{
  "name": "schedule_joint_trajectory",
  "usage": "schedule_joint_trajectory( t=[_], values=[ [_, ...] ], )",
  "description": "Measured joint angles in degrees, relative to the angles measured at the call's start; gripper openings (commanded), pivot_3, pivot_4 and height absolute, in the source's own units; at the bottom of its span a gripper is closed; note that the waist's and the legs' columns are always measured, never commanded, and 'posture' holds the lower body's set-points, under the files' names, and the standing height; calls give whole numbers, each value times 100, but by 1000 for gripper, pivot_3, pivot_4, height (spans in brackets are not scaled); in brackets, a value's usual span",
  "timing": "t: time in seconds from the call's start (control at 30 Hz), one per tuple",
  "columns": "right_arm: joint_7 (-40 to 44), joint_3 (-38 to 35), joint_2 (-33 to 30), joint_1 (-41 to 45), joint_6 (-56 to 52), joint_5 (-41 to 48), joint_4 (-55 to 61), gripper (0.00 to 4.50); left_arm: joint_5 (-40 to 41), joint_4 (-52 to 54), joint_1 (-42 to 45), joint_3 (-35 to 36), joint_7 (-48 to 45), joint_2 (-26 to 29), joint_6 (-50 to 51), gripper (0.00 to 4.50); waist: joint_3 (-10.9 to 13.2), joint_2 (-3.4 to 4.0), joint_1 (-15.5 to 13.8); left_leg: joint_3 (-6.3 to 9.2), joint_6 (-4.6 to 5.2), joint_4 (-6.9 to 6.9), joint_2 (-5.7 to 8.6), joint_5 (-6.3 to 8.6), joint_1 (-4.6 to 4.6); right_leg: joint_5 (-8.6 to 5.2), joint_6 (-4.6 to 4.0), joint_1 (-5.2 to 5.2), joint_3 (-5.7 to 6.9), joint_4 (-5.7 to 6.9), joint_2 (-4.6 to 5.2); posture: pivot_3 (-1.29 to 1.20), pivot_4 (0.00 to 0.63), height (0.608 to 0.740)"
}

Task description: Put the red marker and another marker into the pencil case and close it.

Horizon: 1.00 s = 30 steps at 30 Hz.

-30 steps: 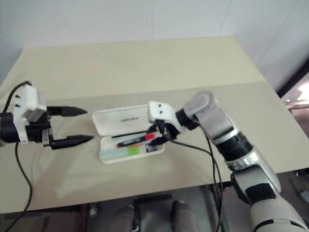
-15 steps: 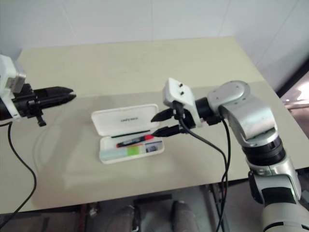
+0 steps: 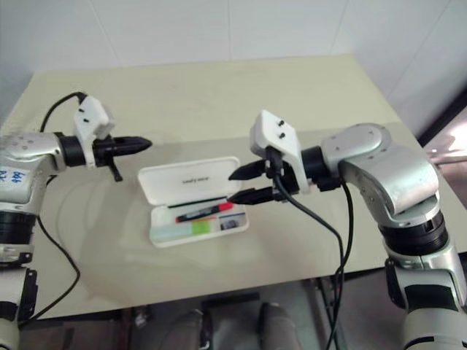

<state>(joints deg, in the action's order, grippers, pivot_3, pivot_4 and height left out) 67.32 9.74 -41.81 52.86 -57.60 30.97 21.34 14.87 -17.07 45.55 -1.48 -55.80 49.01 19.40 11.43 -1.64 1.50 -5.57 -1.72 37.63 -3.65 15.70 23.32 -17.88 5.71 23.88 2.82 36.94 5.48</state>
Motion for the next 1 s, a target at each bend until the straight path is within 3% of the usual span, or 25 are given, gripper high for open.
schedule_joint_trajectory(
  t=[0.33,1.0],
  values=[
    [-156,-5,-280,1,-43,291,81,2312,-69,-113,114,-294,-794,-389,-84,28,0,0,-12,1,0,5,0,0,1,0,0,-1,0,2,0,0,150,740],
    [-329,-131,-602,2,-151,695,252,2312,-205,702,-254,-584,-1610,-346,71,28,0,0,-23,2,3,8,0,2,1,0,0,-2,-1,3,1,0,150,740]
  ],
)
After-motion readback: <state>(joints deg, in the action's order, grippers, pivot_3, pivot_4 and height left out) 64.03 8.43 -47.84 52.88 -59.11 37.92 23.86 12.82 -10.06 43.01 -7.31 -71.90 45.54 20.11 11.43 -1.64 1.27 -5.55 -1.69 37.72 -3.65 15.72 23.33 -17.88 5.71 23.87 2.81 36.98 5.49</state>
